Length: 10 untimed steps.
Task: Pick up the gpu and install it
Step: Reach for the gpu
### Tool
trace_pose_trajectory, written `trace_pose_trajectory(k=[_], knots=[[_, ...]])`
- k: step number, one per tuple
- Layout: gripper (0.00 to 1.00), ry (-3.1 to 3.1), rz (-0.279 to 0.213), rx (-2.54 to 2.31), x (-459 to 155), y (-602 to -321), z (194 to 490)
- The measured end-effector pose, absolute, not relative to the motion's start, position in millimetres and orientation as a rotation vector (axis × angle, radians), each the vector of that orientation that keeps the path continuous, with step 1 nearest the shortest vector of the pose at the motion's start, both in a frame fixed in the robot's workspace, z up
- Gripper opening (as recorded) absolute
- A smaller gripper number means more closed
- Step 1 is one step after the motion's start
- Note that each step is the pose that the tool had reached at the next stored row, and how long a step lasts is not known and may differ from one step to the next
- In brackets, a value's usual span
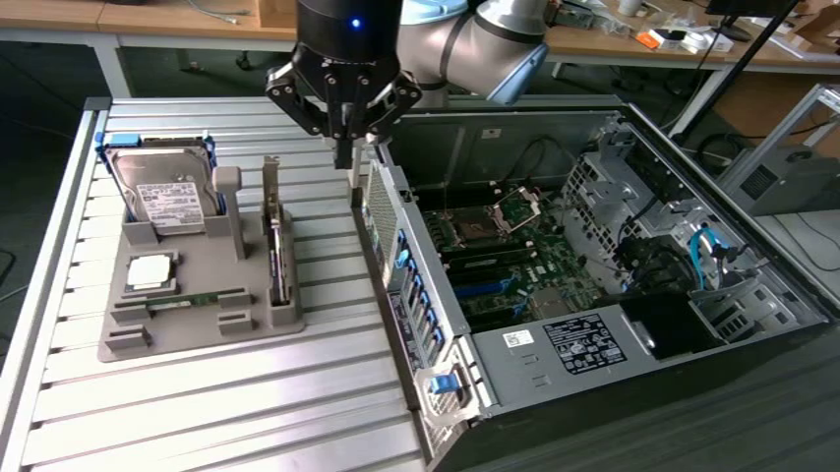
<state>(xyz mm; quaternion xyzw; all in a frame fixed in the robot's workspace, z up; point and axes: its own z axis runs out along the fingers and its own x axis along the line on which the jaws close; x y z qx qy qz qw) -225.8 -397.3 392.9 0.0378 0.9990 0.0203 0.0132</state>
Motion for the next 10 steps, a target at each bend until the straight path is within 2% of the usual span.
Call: trace_pose_trajectory(k=[10], knots=[[0.11,3.112,0.063,0.118,-231.3,-397.3,393.0]])
